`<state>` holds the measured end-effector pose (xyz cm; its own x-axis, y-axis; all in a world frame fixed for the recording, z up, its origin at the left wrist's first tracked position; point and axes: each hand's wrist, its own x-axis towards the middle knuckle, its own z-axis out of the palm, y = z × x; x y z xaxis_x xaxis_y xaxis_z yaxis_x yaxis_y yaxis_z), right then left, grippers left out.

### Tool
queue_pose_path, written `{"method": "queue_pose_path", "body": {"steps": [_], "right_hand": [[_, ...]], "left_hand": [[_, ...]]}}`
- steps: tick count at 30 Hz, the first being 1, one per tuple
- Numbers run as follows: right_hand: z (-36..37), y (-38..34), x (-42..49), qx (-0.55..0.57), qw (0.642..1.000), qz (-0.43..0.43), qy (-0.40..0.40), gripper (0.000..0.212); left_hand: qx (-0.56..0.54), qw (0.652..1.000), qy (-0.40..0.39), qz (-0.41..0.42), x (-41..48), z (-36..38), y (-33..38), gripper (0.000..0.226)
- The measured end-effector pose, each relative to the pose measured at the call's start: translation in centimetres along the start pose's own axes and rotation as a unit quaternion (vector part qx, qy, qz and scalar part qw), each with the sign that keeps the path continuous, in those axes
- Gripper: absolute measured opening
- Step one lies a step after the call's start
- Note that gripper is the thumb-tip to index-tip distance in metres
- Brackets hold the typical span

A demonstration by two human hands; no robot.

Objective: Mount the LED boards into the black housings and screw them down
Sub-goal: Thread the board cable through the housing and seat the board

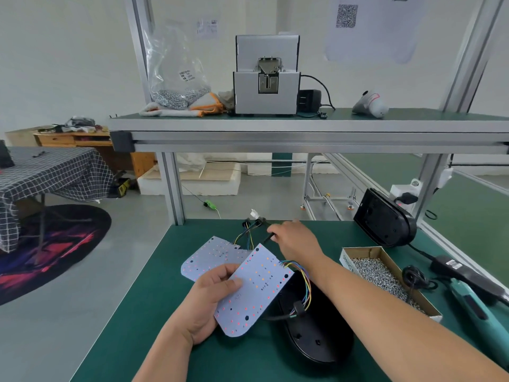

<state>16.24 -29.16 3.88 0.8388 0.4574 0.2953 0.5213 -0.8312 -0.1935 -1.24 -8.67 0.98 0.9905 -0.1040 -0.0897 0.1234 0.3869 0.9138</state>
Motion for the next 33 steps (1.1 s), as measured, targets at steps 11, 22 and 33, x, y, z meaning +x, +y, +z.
{"method": "queue_pose_path", "body": {"steps": [11,22,33], "right_hand": [[1.5,0.7,1.2,0.108,0.992,-0.009,-0.065,0.029],[-1.3,1.0,-2.6,0.070,0.992,-0.092,-0.057,0.018],[-3.8,0.9,-4.5,0.023,0.972,-0.156,0.174,0.021]], "left_hand": [[0.012,1.000,0.004,0.004,0.2,-0.3,0.1,0.040],[0.082,0.987,0.112,0.087,0.6,-0.1,-0.1,0.033],[0.283,0.935,0.211,0.027,1.5,1.8,0.0,0.018]]}}
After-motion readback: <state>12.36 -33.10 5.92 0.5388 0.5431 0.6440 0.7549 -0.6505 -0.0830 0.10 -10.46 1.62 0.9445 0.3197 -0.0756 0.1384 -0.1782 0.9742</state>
